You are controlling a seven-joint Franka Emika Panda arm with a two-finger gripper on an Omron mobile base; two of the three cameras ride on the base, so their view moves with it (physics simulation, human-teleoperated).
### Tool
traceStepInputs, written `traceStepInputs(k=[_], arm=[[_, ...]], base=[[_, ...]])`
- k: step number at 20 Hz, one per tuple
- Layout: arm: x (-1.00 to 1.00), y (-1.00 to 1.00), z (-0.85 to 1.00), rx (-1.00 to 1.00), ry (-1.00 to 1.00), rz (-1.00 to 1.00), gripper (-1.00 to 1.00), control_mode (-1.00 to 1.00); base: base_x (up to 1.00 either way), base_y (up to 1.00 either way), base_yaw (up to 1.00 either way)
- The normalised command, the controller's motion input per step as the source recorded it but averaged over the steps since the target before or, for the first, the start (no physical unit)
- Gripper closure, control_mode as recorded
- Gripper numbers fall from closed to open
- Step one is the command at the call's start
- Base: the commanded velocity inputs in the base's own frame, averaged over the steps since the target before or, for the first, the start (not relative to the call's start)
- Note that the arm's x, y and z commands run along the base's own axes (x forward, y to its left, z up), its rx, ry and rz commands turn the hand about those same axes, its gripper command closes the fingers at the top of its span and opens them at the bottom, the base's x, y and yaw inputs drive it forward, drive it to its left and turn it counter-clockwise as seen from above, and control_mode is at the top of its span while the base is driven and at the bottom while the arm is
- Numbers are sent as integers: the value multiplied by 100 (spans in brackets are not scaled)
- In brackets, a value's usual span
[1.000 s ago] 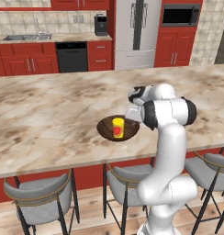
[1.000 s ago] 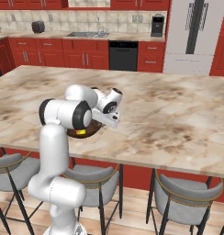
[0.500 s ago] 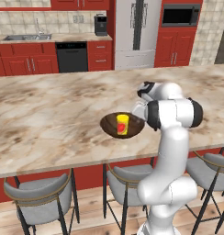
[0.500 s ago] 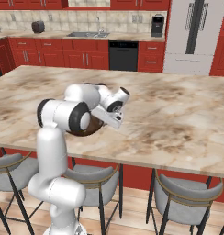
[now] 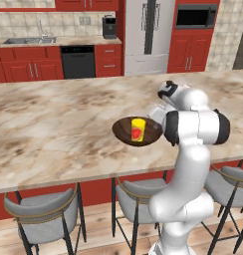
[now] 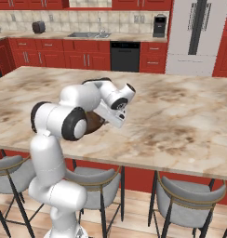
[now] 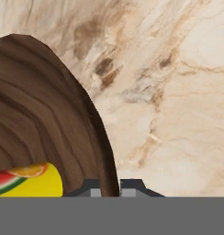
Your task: Place the cup inside the bowl on the dining table and move the bowl to any counter.
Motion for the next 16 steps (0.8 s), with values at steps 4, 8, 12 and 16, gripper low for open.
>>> traceStepInputs(k=[4, 8, 12, 16], arm=[[-50, -1, 51, 1, 0, 0, 100, -100], [-64, -1, 46, 0, 0, 0, 100, -100], [-73, -3, 40, 0, 0, 0, 100, -100], [-72, -7, 36, 0, 0, 0, 100, -100]], base=[[0, 0, 0], [0, 0, 0], [0, 0, 0], [0, 0, 0]])
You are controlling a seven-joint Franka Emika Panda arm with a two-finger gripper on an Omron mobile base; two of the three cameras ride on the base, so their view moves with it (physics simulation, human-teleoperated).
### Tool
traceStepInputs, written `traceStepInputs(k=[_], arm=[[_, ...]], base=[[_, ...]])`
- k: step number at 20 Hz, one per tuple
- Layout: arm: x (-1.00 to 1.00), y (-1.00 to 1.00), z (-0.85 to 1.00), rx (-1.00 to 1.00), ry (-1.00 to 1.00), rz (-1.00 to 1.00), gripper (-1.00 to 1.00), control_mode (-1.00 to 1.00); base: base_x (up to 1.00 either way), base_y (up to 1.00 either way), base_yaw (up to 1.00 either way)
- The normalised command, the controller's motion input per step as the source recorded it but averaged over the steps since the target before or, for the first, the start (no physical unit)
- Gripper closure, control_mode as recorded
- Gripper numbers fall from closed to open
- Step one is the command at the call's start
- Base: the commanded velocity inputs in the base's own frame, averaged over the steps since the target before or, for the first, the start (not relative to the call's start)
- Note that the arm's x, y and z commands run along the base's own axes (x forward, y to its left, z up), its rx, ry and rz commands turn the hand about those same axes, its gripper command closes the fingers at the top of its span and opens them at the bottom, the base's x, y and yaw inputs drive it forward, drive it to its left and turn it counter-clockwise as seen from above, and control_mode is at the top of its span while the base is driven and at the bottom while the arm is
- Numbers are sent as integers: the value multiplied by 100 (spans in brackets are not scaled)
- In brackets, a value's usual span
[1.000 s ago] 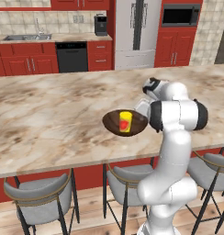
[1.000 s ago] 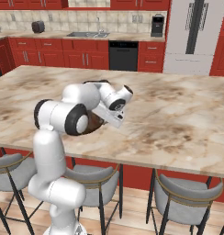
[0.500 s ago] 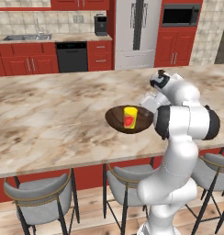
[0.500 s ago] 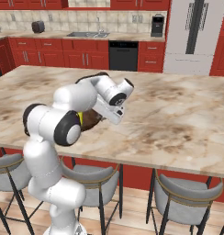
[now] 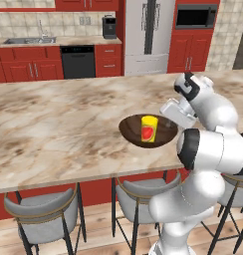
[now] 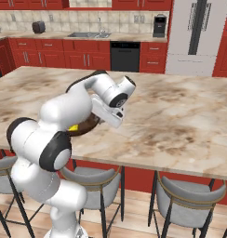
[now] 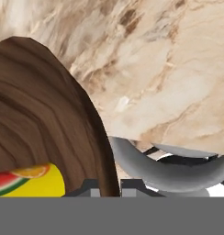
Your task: Place the cup inside the bowl on the dining table and move the bowl to any counter.
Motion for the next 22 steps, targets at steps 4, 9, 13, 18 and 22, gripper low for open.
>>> traceStepInputs(k=[4, 9, 13, 18, 22], arm=[[-69, -6, 34, 0, 0, 0, 100, -100], [-60, -7, 33, 0, 0, -1, 100, -100], [-48, -5, 21, 0, 0, -1, 100, -100], [0, 0, 0, 0, 0, 0, 100, -100], [0, 0, 0, 0, 0, 0, 100, -100]], base=[[0, 0, 0], [0, 0, 0], [0, 0, 0], [0, 0, 0], [0, 0, 0]])
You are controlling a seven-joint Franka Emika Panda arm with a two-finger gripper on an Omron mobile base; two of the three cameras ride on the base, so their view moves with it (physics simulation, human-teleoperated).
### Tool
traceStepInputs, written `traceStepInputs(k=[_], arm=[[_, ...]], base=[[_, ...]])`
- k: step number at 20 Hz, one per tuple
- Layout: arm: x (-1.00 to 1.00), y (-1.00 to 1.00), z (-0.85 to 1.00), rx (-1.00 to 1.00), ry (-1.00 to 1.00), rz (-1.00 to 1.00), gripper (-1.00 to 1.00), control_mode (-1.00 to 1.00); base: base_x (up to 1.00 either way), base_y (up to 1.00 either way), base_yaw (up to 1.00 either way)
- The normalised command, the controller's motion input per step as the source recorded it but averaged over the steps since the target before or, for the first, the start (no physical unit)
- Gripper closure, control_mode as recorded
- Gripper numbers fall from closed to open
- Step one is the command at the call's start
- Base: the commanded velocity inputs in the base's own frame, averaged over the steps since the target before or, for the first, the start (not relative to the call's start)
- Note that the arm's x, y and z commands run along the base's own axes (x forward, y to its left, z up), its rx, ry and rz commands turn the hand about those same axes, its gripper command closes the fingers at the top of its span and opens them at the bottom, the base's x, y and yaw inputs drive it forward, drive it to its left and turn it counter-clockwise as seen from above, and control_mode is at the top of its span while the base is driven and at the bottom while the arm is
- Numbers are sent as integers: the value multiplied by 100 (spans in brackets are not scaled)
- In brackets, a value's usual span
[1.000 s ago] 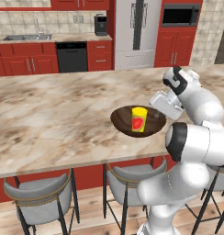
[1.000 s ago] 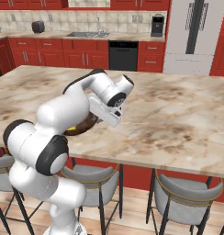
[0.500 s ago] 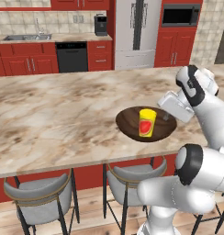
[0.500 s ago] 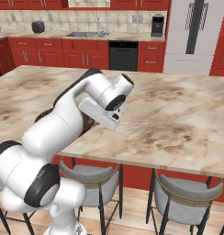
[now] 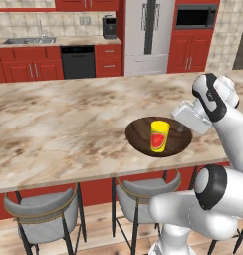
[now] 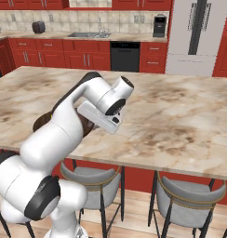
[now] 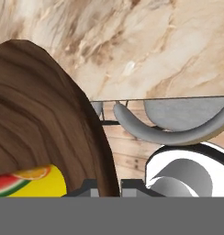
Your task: Place the cup inside the bowl on the dining table and move the bowl to any counter.
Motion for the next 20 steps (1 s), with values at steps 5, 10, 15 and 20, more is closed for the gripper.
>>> traceStepInputs(k=[5, 10, 15, 20], arm=[[0, 0, 0, 0, 0, 0, 100, -100], [0, 0, 0, 0, 0, 0, 100, 100], [0, 0, 0, 0, 0, 0, 100, 100], [0, 0, 0, 0, 0, 0, 100, 100]], base=[[0, 0, 0], [-12, 6, 0], [-39, 42, 0], [-30, 67, -3]])
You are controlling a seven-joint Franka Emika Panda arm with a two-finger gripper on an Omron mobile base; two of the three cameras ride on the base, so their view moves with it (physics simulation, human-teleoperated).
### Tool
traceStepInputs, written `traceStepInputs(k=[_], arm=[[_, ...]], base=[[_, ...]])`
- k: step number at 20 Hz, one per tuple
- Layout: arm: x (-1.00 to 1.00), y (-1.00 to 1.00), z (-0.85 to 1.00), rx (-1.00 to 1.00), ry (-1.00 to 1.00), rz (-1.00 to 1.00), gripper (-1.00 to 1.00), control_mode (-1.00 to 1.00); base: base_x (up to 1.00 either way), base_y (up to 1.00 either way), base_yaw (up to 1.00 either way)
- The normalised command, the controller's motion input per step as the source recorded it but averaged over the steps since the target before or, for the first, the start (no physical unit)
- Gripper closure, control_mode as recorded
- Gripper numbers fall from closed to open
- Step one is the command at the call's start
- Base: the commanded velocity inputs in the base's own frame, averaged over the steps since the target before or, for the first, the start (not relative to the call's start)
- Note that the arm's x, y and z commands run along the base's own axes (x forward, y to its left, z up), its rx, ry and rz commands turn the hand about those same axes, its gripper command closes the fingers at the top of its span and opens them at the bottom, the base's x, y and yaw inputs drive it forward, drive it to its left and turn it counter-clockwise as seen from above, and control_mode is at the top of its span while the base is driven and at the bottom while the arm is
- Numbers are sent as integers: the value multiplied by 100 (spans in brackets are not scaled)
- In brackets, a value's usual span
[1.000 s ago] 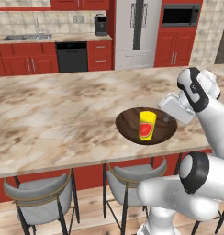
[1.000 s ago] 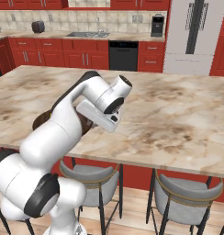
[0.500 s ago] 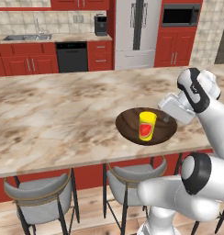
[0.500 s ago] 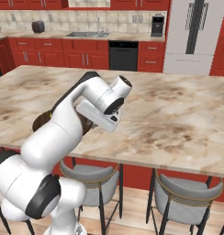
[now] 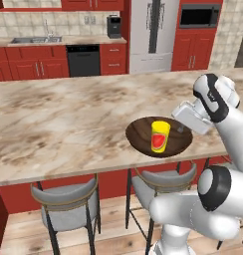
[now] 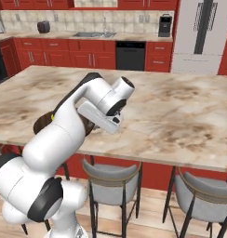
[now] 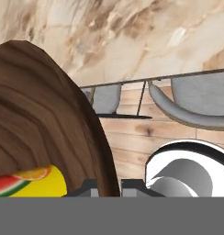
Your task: Place the cup inside the bowl on the dining table and move the bowl to any counter.
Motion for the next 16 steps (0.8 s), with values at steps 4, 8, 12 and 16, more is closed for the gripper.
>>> traceStepInputs(k=[4, 8, 12, 16], arm=[[0, 0, 0, 0, 0, 0, 100, 100], [0, 0, 0, 0, 0, 0, 100, 100], [0, 0, 0, 0, 0, 0, 100, 100], [0, 0, 0, 0, 0, 0, 100, 100]], base=[[-22, 63, -3], [-12, 66, -3], [-9, 67, -3], [-5, 74, -3]])
